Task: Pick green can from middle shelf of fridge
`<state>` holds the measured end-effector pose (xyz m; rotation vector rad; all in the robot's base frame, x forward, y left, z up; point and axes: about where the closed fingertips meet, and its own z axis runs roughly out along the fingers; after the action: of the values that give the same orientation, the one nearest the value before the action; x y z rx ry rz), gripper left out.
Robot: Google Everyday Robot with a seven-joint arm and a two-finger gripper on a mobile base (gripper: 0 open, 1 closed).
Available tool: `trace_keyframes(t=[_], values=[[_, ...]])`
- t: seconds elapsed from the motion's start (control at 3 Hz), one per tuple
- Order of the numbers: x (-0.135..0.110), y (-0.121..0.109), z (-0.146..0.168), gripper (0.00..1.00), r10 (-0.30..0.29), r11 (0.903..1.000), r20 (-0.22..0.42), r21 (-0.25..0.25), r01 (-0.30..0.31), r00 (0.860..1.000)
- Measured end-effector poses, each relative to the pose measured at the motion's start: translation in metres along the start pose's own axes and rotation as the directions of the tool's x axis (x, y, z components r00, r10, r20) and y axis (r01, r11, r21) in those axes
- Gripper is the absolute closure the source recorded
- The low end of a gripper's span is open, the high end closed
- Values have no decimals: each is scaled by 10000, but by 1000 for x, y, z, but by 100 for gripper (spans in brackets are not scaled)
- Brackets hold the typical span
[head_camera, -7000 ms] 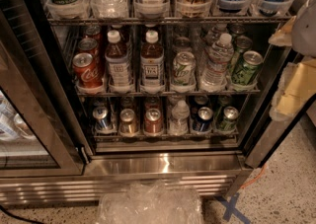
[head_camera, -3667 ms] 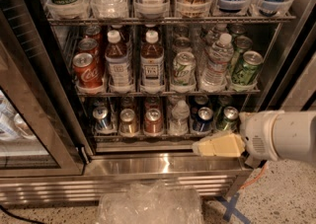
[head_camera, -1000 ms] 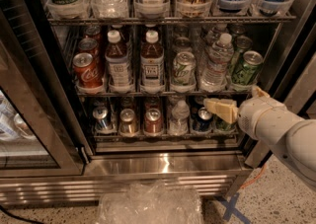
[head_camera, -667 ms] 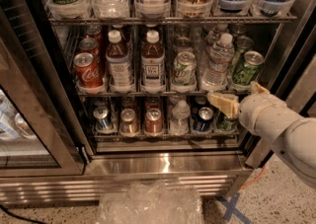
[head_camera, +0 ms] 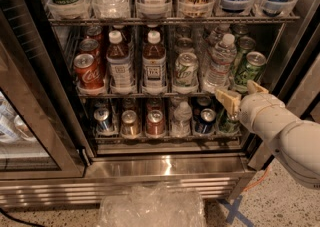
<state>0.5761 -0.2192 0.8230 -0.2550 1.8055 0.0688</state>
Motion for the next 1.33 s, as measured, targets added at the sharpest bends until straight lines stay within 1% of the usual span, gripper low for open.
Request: trace_keyframes(t=[0.67,1.0,1.33], values=[[-3,-8,-3,31,-175,9983,266,554,160,9995],[-3,-14,-7,33,-188,9957,384,912,152,9991],[-3,-19,-10,32,-172,9908,505,1350,102,9986]])
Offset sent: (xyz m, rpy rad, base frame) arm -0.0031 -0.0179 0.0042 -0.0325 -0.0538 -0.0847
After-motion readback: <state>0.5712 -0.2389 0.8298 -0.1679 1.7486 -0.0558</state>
